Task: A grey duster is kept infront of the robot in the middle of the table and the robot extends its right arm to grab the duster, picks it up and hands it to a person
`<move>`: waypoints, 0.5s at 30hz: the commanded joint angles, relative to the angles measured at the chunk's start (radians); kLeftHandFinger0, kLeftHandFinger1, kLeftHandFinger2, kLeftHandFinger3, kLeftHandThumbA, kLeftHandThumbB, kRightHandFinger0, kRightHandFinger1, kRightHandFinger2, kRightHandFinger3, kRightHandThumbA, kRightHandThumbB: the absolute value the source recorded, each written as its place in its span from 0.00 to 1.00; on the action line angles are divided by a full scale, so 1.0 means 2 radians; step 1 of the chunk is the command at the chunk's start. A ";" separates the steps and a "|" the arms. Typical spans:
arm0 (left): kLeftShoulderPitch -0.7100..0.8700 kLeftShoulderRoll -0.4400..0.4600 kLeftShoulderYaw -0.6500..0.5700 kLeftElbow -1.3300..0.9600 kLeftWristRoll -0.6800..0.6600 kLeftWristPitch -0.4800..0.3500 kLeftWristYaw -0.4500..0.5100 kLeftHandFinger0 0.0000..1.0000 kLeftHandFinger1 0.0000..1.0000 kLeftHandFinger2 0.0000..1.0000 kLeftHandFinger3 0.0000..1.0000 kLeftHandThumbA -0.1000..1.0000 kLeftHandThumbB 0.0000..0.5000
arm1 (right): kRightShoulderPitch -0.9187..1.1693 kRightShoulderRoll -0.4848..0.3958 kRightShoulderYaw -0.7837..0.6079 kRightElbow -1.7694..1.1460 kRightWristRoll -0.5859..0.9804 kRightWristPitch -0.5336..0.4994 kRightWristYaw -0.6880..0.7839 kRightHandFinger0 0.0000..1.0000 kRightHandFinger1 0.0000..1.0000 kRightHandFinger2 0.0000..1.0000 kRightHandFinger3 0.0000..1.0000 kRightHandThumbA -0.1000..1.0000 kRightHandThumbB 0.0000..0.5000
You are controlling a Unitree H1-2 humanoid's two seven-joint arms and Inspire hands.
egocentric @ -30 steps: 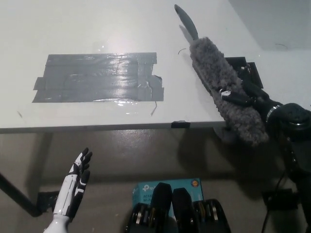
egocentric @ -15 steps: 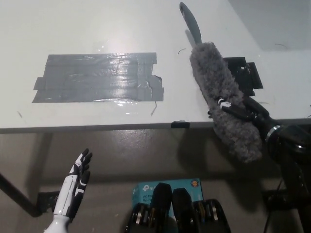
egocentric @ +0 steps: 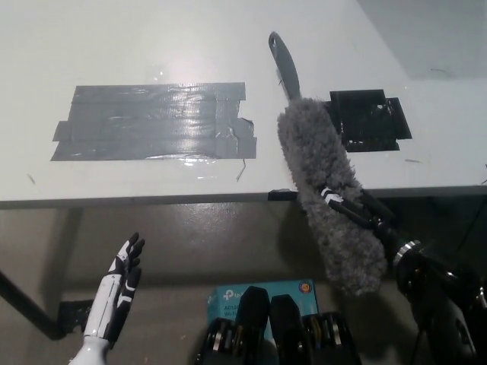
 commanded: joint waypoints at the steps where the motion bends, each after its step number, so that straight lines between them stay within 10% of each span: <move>1: -0.015 0.006 0.002 -0.021 0.007 -0.015 0.013 1.00 1.00 1.00 1.00 1.00 0.61 | -0.025 0.023 0.018 -0.156 0.323 0.014 -0.095 0.00 0.44 0.85 1.00 0.00 0.21; 15: -0.020 0.008 0.002 -0.018 0.009 -0.019 0.015 1.00 1.00 1.00 1.00 1.00 0.60 | -0.023 0.029 0.024 -0.177 0.393 0.014 -0.156 0.00 0.48 0.88 1.00 0.00 0.22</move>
